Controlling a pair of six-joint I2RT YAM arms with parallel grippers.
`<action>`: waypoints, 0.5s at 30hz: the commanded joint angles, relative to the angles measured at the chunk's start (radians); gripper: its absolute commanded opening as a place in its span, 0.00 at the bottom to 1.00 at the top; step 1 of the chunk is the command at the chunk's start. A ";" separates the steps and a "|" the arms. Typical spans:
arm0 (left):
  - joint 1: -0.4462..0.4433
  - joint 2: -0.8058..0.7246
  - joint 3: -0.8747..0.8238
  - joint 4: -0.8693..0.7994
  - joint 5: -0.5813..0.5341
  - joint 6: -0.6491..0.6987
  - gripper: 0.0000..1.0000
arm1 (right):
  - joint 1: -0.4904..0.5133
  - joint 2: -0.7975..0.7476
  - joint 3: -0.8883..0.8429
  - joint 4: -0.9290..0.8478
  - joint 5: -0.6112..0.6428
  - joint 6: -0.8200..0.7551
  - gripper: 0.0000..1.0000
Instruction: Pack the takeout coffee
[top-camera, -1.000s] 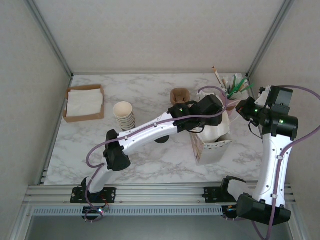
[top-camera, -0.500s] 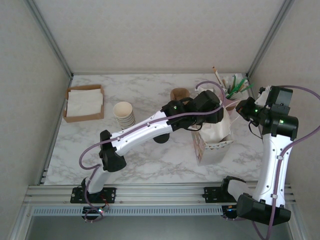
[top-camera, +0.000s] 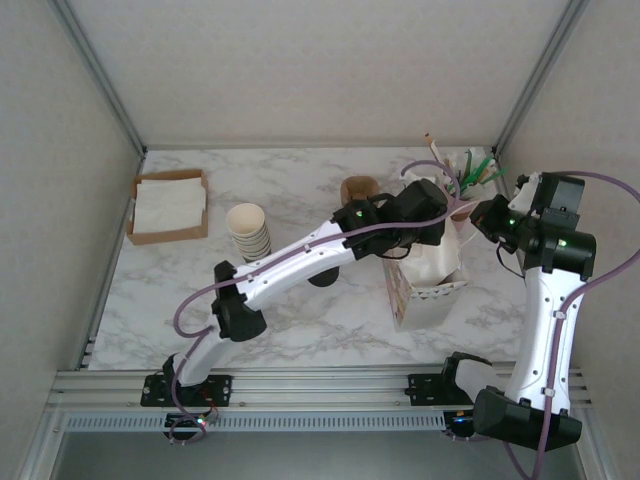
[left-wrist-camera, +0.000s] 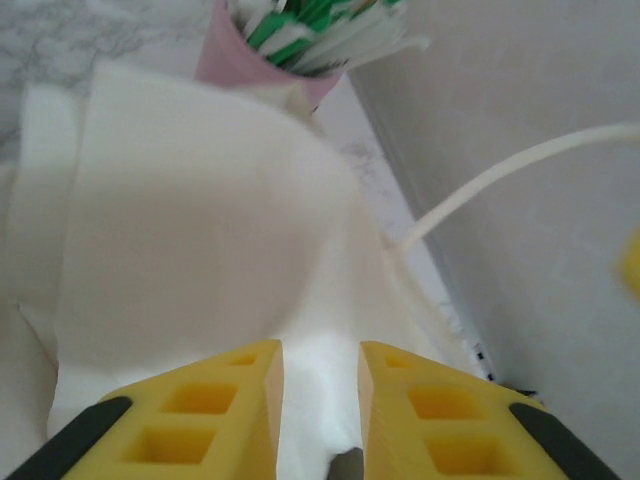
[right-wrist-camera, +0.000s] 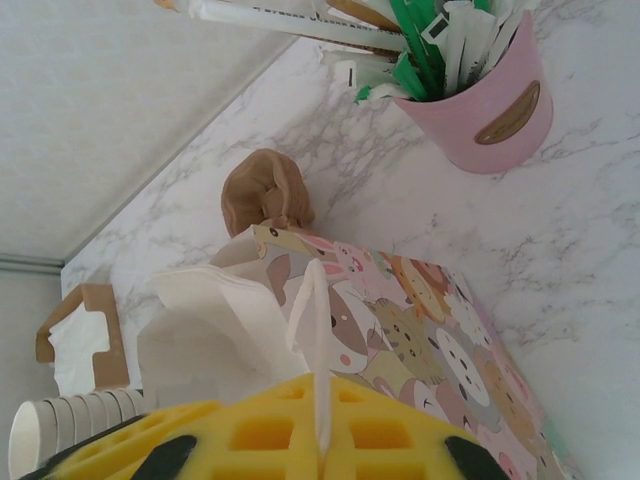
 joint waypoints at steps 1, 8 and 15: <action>0.004 0.060 0.005 -0.053 -0.008 0.011 0.25 | -0.005 -0.013 -0.012 -0.004 -0.017 -0.022 0.00; -0.012 0.111 0.012 -0.060 0.055 0.000 0.22 | -0.004 -0.010 -0.012 -0.009 -0.017 -0.027 0.00; -0.004 0.057 0.036 -0.046 0.076 0.003 0.25 | -0.003 -0.008 -0.008 -0.013 -0.015 -0.028 0.00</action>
